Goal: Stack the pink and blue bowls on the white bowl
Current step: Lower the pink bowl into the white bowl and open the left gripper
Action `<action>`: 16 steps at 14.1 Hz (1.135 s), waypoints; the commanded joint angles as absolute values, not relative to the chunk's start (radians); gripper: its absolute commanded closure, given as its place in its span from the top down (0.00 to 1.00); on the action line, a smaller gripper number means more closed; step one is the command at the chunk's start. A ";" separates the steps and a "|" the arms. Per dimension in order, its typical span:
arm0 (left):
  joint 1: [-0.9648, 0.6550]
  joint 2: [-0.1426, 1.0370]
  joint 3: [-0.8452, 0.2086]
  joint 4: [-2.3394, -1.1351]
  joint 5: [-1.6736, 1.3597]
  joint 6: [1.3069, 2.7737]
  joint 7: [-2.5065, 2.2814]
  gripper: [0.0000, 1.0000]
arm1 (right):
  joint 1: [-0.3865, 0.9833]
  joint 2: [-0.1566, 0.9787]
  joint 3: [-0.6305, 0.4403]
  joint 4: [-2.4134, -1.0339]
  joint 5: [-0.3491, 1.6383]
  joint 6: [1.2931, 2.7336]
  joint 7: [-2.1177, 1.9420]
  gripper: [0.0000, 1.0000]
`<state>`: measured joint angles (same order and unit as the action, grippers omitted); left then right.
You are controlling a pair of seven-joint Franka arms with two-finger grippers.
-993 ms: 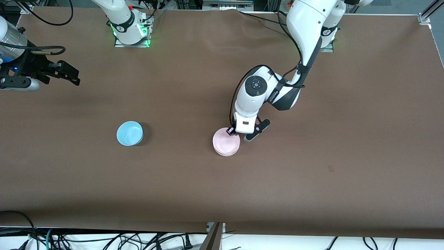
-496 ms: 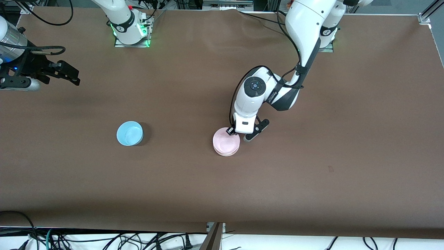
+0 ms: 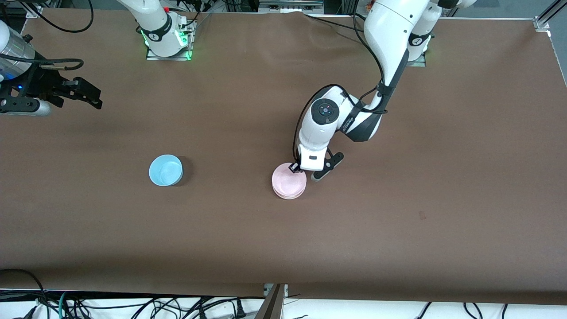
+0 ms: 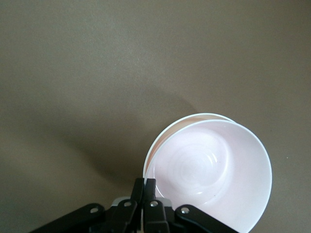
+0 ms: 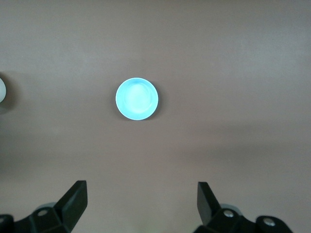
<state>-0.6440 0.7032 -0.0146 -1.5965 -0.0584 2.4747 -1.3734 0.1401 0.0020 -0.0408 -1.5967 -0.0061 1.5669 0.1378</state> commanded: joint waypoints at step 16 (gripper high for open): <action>-0.663 0.752 -0.003 -1.549 -0.095 2.473 -1.416 0.00 | 0.141 0.005 -0.040 -1.578 -0.012 1.549 0.141 1.00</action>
<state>-0.6471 0.7320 -0.0147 -1.5810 -0.0633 2.4757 -1.4122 0.1401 0.0021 -0.0408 -1.5967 -0.0061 1.5668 0.1378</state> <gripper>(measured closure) 0.969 0.000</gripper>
